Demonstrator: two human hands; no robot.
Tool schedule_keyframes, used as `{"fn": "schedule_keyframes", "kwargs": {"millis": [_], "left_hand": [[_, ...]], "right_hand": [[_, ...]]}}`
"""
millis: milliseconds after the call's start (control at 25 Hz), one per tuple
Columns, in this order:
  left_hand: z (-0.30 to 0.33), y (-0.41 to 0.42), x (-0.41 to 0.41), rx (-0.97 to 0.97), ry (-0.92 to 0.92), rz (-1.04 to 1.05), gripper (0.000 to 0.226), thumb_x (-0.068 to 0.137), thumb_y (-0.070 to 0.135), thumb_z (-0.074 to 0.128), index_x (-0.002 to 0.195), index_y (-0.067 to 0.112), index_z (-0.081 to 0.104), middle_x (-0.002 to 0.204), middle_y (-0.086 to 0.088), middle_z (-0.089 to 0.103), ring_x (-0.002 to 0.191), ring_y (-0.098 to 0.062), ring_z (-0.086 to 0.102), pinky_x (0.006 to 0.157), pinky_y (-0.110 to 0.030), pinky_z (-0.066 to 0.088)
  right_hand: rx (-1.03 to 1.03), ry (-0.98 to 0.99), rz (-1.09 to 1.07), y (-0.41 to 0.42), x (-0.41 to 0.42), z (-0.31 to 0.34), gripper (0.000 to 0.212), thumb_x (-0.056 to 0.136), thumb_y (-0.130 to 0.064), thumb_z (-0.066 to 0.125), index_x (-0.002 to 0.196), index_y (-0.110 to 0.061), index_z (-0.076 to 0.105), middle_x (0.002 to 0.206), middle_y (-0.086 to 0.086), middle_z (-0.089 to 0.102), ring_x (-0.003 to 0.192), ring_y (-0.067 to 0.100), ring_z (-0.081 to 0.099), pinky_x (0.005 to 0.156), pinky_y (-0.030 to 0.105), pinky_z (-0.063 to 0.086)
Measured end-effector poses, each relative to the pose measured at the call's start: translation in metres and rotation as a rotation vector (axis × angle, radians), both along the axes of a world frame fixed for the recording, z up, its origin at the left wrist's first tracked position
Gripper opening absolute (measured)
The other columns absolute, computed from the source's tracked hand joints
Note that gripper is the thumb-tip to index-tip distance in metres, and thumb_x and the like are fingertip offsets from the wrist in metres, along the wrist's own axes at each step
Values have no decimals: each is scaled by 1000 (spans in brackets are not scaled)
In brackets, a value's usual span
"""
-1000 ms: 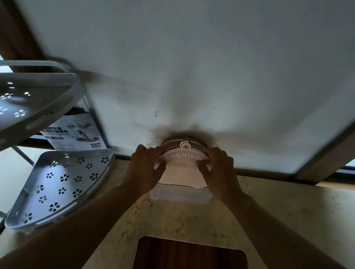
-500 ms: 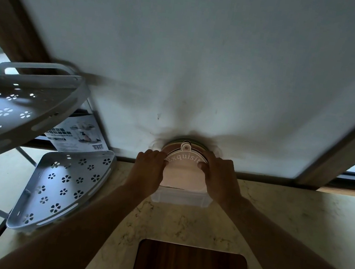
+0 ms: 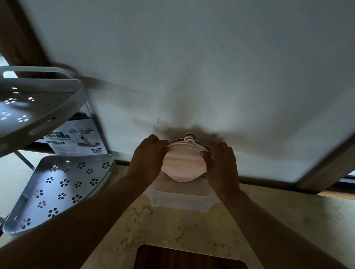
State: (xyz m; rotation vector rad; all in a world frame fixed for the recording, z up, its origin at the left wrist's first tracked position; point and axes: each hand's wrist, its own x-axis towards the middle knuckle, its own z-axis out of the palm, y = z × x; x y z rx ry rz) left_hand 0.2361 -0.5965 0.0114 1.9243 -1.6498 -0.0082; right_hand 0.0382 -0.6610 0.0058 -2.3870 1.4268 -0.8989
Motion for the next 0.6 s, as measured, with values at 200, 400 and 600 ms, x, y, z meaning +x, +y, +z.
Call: {"fn": "schedule_keyframes", "kwargs": {"millis": [200,400,600], "left_hand": [[-8,-8,2,12,-8,4,20,96,17,51,107,14,67,87,-9,59,77,-26,56,68,-34,48],[-7,-12,6,1,24,29,20,97,17,49,107,10,65,90,-10,59,77,-26,57,69,-35,49],[-12,-10,4,39,-16,-2,21,98,17,48,111,8,61,97,-14,60,85,-29,57,74,-40,50]], "right_hand": [[14,0,-10,-10,0,-5,23,91,-20,65,113,-11,67,109,16,63,95,37,56,81,43,46],[62,-51,44,-12,8,4,24,95,-20,60,118,-14,63,114,15,61,102,35,59,83,42,50],[107,6,69,-12,7,1,30,97,-19,55,127,-18,58,127,15,58,111,37,59,90,39,48]]}}
